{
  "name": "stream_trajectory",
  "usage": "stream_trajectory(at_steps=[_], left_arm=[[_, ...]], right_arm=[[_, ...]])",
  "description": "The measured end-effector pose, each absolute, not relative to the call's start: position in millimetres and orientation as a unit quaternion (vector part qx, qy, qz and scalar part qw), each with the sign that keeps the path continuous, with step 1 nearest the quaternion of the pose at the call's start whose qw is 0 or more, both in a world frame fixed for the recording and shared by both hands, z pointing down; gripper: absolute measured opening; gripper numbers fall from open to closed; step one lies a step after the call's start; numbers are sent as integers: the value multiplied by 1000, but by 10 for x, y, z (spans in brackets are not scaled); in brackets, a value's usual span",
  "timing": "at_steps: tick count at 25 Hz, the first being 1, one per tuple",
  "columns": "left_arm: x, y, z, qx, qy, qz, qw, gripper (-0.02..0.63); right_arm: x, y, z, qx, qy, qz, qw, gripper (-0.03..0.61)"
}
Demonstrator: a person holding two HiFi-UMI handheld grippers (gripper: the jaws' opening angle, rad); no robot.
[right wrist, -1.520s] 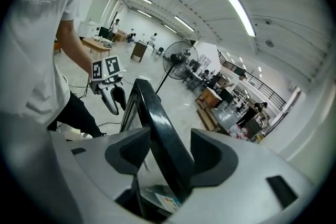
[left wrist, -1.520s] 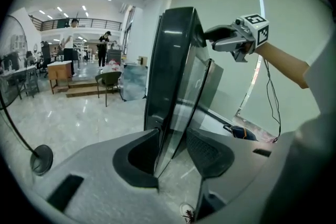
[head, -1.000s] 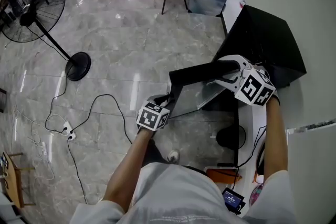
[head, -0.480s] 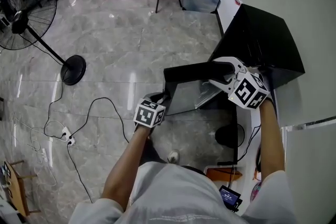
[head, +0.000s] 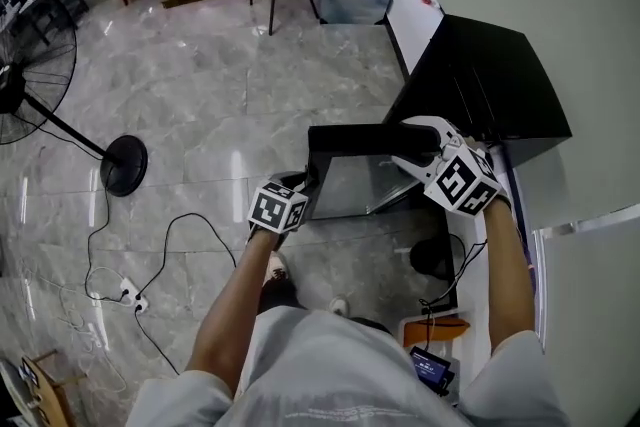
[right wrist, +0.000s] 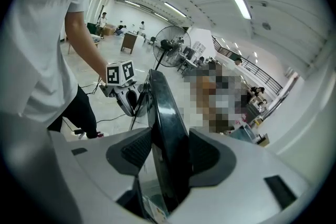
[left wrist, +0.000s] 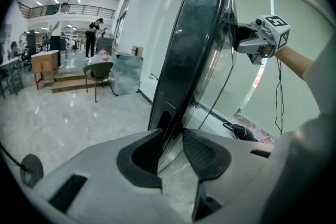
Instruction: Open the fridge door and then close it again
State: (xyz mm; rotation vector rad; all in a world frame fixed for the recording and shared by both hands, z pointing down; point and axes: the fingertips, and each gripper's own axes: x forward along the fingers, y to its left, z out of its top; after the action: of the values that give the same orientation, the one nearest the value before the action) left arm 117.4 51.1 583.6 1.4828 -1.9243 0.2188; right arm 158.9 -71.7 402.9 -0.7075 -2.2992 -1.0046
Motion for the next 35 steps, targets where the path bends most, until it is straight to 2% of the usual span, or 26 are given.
stream_trajectory(at_steps=[20,35], left_arm=[[5,-238,5810,689,-630,143,328,109],[-825,-1303,5826,749,-563,160,311,109]], right_arm=[[841,-1226,4023,-87,-885,-320,328,221],[316,-1907,4029,46,-887,-285,360,213]])
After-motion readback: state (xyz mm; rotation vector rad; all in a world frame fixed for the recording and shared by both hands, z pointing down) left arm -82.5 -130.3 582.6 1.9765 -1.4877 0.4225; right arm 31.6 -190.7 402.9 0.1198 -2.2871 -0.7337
